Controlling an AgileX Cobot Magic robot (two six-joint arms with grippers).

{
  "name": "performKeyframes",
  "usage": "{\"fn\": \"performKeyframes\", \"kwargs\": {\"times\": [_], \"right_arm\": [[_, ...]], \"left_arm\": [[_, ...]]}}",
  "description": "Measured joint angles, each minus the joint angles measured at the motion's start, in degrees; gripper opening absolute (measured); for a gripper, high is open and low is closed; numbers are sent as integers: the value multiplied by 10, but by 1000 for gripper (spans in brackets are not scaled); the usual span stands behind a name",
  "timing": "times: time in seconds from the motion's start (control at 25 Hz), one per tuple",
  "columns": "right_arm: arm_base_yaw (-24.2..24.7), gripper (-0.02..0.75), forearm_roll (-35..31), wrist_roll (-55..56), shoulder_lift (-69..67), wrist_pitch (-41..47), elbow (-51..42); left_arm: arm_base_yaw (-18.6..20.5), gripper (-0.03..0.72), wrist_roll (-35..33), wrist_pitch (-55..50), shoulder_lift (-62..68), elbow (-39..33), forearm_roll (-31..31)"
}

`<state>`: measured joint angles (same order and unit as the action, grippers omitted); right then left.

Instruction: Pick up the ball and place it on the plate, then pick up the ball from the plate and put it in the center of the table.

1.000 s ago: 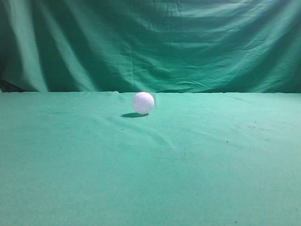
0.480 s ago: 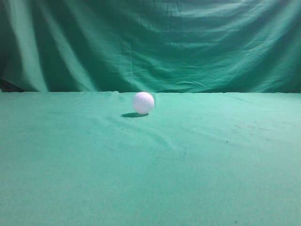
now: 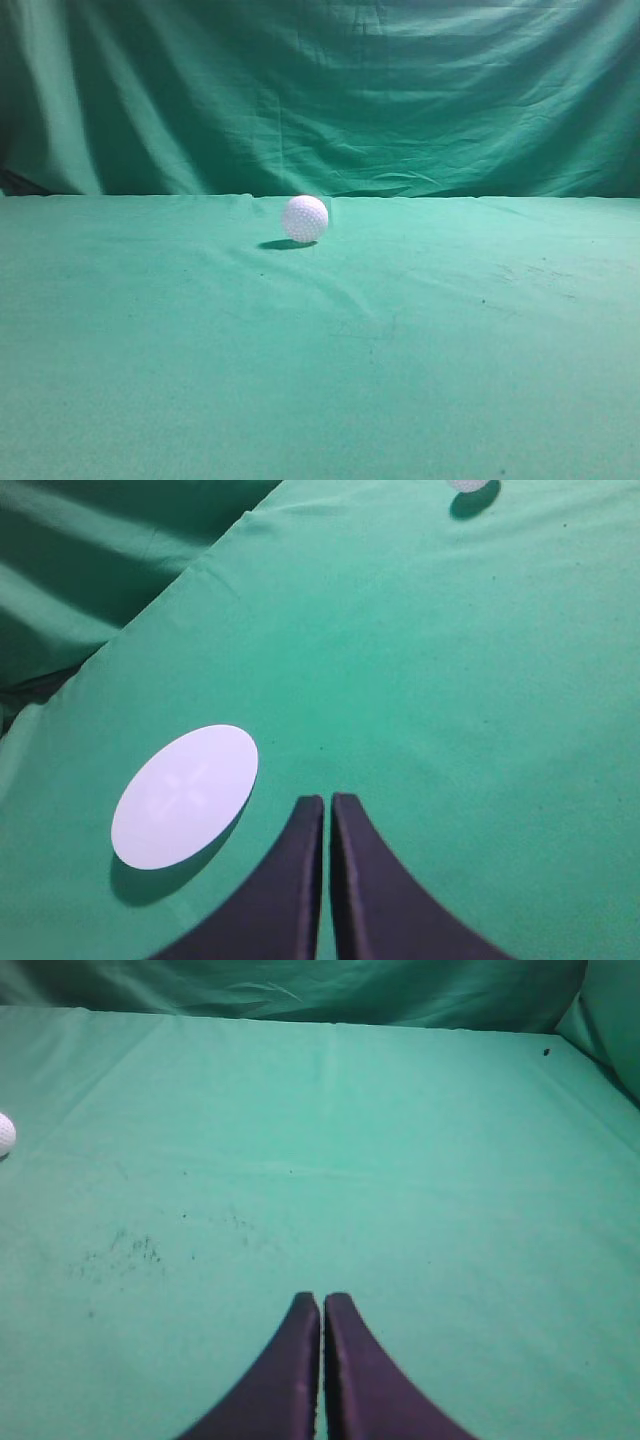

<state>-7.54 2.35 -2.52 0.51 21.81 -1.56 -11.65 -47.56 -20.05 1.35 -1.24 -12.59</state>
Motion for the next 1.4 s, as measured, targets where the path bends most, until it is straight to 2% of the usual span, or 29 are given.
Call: {"fn": "performKeyframes", "kwargs": {"times": [0.8, 0.92, 1.0, 1.12, 1.16, 1.28, 1.4], "right_arm": [[0, 0, -1, -3, 0, 1, 0], [0, 0, -1, -3, 0, 1, 0], [0, 0, -1, -3, 0, 1, 0], [0, 0, -1, -3, 0, 1, 0], [0, 0, -1, -3, 0, 1, 0], [0, 0, -1, -3, 0, 1, 0], [0, 0, -1, -3, 0, 1, 0]], "left_arm": [[0, 0, 8, 0, -19, 0, 0], [0, 0, 74, 0, -19, 0, 0], [0, 0, 153, 0, -19, 0, 10], [0, 0, 289, 0, -19, 0, 74], [0, 0, 314, 0, -19, 0, 91], [0, 0, 354, 0, -19, 0, 118], [0, 0, 358, 0, -19, 0, 121]]}}
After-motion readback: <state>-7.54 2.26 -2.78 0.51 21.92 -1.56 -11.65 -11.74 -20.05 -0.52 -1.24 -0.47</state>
